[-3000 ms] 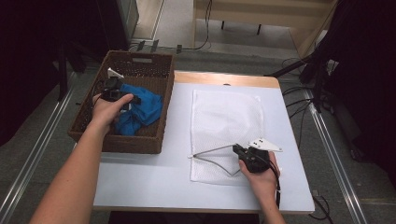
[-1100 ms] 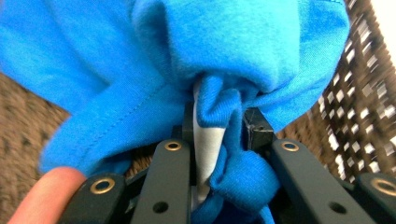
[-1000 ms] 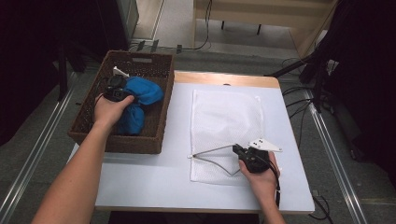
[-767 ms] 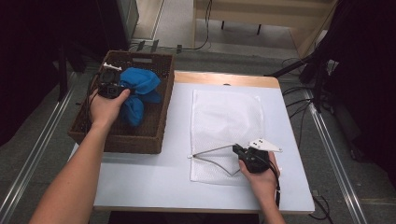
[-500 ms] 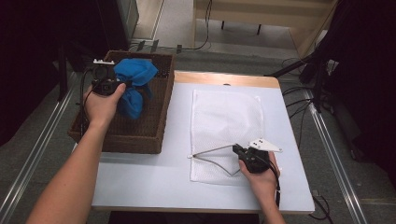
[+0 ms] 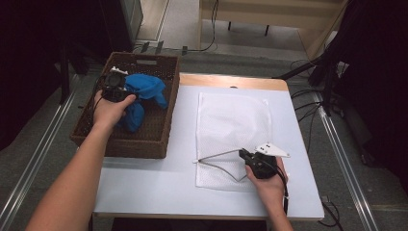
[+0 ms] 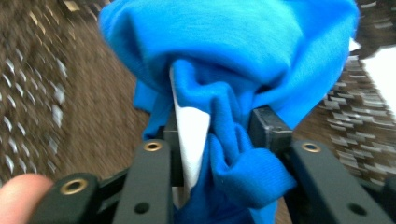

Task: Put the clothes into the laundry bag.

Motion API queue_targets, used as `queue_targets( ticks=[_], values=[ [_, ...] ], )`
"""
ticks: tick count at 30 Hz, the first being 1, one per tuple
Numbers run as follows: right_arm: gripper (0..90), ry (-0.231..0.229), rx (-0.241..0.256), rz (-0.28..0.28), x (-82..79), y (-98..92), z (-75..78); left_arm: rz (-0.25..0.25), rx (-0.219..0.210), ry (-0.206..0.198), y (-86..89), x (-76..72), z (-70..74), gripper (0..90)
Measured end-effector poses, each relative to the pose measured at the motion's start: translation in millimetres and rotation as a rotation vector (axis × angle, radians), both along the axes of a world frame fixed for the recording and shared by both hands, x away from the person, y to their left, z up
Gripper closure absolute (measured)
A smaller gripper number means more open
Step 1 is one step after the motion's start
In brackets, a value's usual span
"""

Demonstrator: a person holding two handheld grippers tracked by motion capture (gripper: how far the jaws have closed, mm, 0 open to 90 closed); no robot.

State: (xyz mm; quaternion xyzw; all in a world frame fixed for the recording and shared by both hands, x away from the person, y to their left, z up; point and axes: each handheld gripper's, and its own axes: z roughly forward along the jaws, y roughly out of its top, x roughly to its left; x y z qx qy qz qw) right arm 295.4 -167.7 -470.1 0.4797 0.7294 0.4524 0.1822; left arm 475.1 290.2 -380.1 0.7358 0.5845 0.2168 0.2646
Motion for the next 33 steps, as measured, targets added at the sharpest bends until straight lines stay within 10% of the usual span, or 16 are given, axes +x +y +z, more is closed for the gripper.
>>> queue_targets(
  ticks=[7, 11, 14, 20, 23, 33],
  values=[
    [89.9, 0.011, 0.003, 0.000, 1.8, -2.3, -4.3, 0.121, -0.116, 0.112, -3.0, 27.9, -25.3, 33.6],
    [89.9, 0.013, 0.009, 0.000, 1.7, -3.2, -4.9, 0.177, 0.001, 0.267, -1.1, 36.0, -48.4, 16.8],
    [89.9, 0.012, 0.009, 0.001, 1.7, -3.7, -5.0, 0.180, 0.023, 0.285, 1.8, 35.6, -51.5, 19.5],
    [89.9, 0.008, 0.006, 0.006, 1.5, -3.1, -4.7, 0.141, -0.047, 0.214, 5.0, 30.6, -27.8, 71.2],
    [89.9, 0.008, 0.007, 0.004, 1.1, -2.9, -4.1, 0.133, -0.076, 0.180, 4.0, 27.5, -16.8, 73.2],
    [90.0, -0.001, 0.004, 0.003, 0.8, -0.9, -3.4, 0.111, -0.219, -0.133, 2.3, -2.2, 41.3, 74.1]
  ],
)
